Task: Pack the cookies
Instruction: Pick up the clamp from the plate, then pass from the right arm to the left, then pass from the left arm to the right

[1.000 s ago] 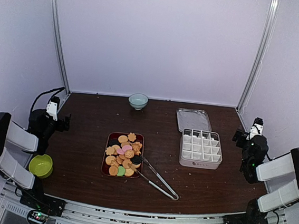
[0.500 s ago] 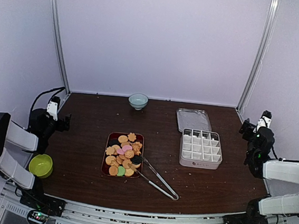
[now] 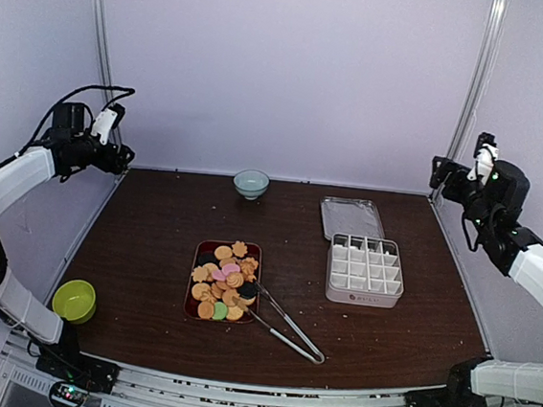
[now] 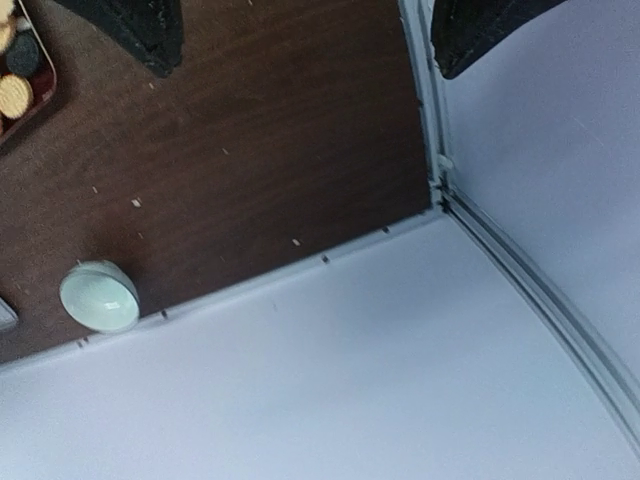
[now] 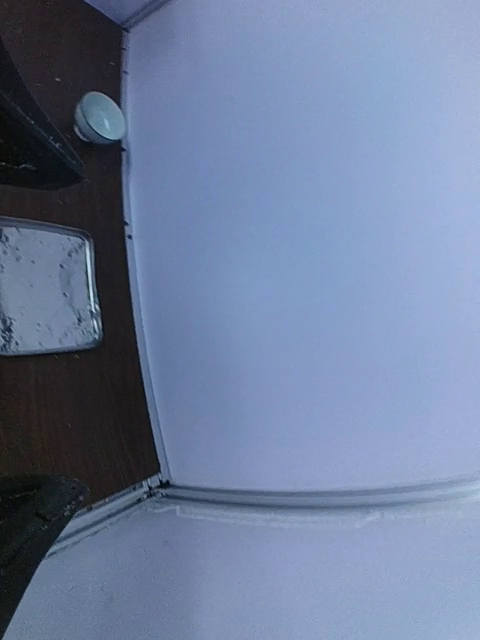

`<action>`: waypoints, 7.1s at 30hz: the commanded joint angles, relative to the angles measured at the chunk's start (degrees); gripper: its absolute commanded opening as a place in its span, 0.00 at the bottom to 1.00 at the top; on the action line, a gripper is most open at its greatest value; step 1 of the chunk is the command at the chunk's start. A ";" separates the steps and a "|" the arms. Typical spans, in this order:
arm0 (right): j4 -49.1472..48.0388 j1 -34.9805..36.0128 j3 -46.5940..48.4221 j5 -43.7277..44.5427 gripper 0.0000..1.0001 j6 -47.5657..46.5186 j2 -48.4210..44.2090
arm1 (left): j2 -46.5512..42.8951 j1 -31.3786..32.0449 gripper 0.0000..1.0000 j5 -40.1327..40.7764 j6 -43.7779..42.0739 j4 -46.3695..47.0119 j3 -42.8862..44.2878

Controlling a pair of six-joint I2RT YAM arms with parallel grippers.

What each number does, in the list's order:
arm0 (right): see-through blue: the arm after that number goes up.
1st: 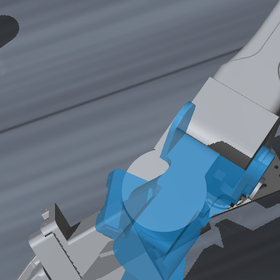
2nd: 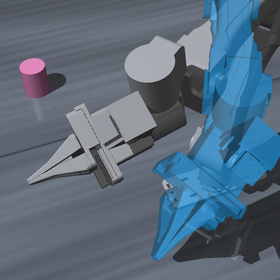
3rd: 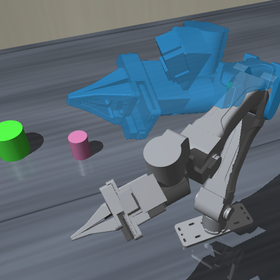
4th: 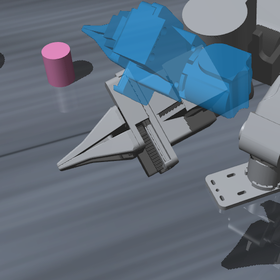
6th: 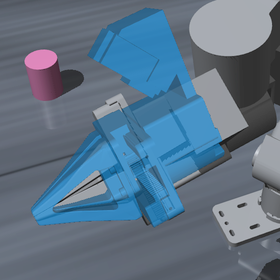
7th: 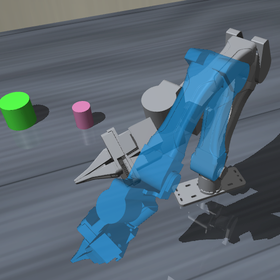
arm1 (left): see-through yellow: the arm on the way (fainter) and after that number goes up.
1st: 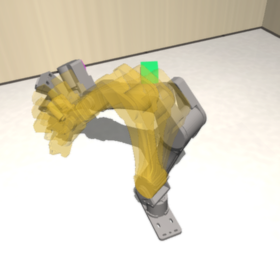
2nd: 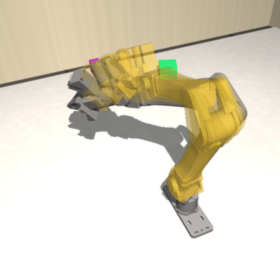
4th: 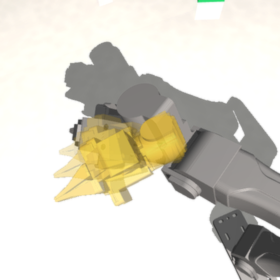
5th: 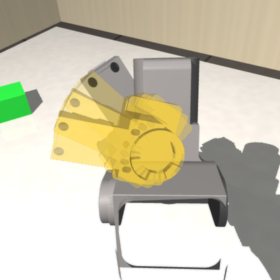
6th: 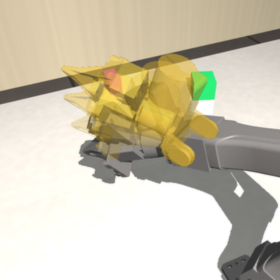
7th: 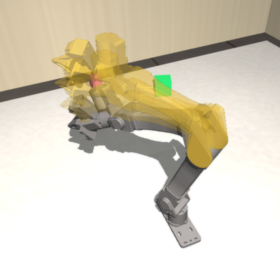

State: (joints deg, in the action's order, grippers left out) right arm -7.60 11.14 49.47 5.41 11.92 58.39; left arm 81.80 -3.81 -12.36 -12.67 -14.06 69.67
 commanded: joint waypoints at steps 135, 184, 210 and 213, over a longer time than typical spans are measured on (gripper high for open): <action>-16.17 38.74 12.81 -22.67 1.00 15.73 14.95 | -9.50 28.46 0.00 -42.85 4.19 -35.51 19.58; -46.27 35.56 25.86 -44.73 0.71 39.39 34.93 | -13.07 28.21 0.00 -54.55 42.34 1.45 10.14; -40.75 33.58 30.32 -58.23 0.57 40.00 35.71 | -12.44 27.49 0.00 -55.69 32.98 -7.11 13.21; -41.45 33.61 29.98 -57.52 0.52 40.43 35.30 | -12.75 27.28 0.00 -54.95 31.51 -8.17 13.21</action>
State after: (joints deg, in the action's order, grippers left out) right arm -49.25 43.79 78.24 -51.31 52.69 94.15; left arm 69.63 23.59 -67.31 21.69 -21.21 81.45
